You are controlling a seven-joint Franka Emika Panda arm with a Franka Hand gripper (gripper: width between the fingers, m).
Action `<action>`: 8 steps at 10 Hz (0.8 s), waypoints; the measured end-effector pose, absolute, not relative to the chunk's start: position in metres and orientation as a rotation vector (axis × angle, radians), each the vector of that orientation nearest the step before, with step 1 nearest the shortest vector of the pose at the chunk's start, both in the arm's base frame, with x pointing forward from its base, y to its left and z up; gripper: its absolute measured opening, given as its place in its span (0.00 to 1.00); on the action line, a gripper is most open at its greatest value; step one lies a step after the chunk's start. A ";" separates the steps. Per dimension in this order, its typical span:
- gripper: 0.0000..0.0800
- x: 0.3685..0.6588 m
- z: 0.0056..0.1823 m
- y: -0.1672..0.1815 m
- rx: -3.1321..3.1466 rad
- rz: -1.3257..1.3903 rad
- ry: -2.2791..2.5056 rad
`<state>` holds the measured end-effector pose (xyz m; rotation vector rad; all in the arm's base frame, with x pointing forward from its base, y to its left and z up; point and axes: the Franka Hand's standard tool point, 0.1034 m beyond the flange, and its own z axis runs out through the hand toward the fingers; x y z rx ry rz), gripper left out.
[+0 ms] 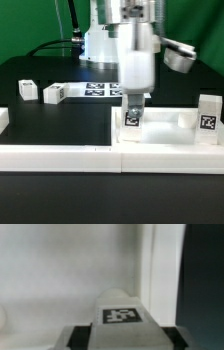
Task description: Assemble square table
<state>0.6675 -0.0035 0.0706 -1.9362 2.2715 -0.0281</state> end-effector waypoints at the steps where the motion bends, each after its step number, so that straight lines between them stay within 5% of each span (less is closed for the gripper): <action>1: 0.37 0.668 0.071 -0.004 -1.873 -0.017 2.314; 3: 0.37 0.667 0.070 -0.001 -1.869 -0.019 2.321; 4: 0.48 0.667 0.070 -0.002 -1.868 -0.020 2.322; 5: 0.48 0.666 0.069 -0.002 -1.969 -0.033 2.242; 7: 0.76 0.665 0.069 0.004 -2.265 -0.063 1.952; 8: 0.76 0.664 0.068 0.003 -2.413 -0.076 1.773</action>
Offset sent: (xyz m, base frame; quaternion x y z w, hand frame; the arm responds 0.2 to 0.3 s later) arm 0.0000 0.0000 0.0000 0.0000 0.0000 0.0000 1.0000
